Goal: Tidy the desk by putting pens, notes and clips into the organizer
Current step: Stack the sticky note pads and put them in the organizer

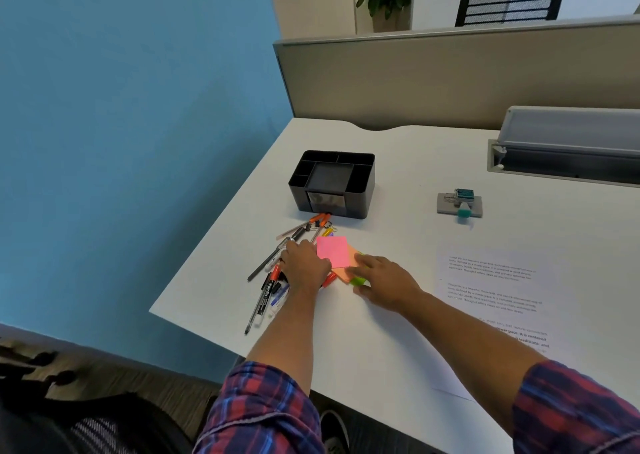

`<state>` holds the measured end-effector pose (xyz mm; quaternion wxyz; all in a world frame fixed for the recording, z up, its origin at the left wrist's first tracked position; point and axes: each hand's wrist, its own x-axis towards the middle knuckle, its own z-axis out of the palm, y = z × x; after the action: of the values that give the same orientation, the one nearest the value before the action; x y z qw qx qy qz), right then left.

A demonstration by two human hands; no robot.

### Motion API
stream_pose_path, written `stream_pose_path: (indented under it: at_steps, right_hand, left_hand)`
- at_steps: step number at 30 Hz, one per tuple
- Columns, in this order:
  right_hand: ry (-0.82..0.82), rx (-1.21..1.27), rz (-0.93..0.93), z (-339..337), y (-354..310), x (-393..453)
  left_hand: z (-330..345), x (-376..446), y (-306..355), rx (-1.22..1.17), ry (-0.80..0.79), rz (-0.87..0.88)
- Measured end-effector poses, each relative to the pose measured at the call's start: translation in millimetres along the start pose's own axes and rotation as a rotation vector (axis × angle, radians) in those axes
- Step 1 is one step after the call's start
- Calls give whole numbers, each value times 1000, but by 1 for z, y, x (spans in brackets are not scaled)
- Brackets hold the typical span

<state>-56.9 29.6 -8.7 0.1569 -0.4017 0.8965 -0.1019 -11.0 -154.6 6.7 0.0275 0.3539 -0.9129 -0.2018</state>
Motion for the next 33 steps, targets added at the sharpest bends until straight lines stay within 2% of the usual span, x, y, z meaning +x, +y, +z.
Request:
stream_pose_path:
  at_steps: [5,8,17,25,33]
  right_hand:
    - [16,11,-14,2,1,-1]
    - [24,41,-13,1,2,-1]
    - [58,55,41,-15,-4,8]
    - [61,85,225,-21,-19,25]
    - [103,116,301,-19,-27,36]
  left_hand:
    - [-8,-3,-1,-234,-79,98]
    - [-19,-6,0,-353,-53,112]
    - [-23,-3,-15,-502,-11,-19]
    - [-16,4,-21,-586,-49,-48]
    - [-18,4,-24,-627,-41,-29]
